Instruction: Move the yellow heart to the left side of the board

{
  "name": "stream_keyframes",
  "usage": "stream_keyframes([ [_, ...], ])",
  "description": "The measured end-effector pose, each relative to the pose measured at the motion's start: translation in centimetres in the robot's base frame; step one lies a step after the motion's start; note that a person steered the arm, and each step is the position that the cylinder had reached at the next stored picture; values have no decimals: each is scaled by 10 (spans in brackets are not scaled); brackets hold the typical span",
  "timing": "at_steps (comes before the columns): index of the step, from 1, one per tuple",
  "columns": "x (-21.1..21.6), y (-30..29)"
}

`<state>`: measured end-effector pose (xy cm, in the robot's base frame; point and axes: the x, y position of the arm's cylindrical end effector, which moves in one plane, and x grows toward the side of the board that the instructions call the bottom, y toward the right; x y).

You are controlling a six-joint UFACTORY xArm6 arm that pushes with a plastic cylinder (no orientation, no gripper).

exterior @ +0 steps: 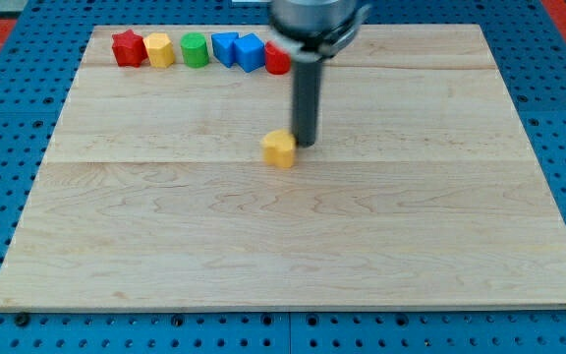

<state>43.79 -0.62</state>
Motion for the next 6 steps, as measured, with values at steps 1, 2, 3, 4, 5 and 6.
stream_keyframes([
  [1,69,-89],
  [2,82,-145],
  [3,43,-124],
  [4,51,-161],
  [5,76,-182],
  [6,94,-181],
])
